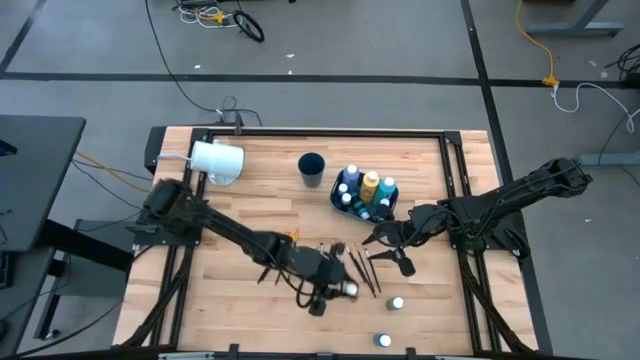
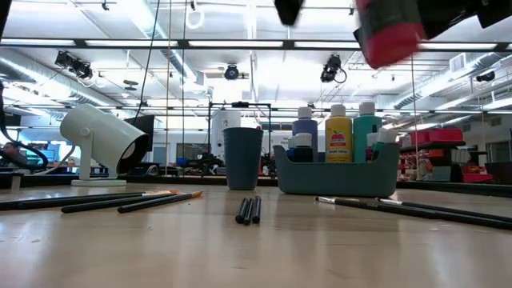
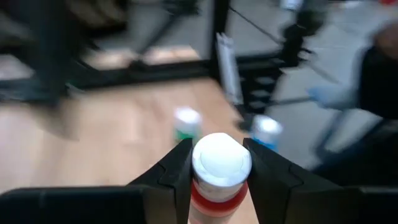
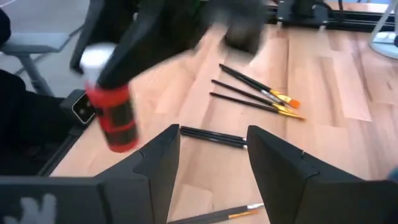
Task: Pick & Place Paint Supplies
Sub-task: Put the small red paint bottle into the blue bin
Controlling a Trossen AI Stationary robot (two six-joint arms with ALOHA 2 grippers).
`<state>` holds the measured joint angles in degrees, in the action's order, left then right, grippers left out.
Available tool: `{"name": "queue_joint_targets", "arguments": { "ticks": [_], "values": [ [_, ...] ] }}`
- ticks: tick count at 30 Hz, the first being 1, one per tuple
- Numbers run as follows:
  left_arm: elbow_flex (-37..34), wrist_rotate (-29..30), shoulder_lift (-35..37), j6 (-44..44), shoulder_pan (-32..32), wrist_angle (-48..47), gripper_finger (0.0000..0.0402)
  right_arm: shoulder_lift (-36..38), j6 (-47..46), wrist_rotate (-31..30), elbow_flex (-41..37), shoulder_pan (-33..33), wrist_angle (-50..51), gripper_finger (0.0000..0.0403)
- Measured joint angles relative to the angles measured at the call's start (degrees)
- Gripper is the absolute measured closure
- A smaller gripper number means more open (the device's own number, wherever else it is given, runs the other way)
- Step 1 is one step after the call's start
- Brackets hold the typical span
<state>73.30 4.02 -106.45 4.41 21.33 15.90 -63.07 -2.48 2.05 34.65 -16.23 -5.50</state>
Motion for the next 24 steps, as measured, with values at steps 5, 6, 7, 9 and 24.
{"name": "queue_joint_targets", "arguments": {
  "ticks": [5, 6, 7, 9, 24],
  "values": [
    [0.0, 7.8, 4.5, -6.8, -1.3, -2.7, 0.0276, -3.3, 0.1, 0.3, 0.0, 0.0, -5.9, 0.0213],
    [0.0, 7.8, 4.7, -7.3, -1.7, -2.6, 0.0276, -4.3, 0.5, 0.3, 0.0, 0.0, -8.1, 0.0213],
    [0.0, 7.4, 4.9, -7.5, -2.1, -2.7, 0.0276, -5.1, 1.3, 0.3, 0.0, 0.0, -9.8, 0.0213],
    [0.0, 7.2, 4.9, -7.8, -2.5, -3.5, 0.0276, -6.9, 3.0, 0.5, 0.0, 0.1, -13.6, 0.0213],
    [0.0, 12.7, 5.4, -9.5, -2.0, -9.5, 0.0276, -8.3, 1.2, 5.9, 0.1, 2.3, -16.4, 0.0213]
  ]
}}
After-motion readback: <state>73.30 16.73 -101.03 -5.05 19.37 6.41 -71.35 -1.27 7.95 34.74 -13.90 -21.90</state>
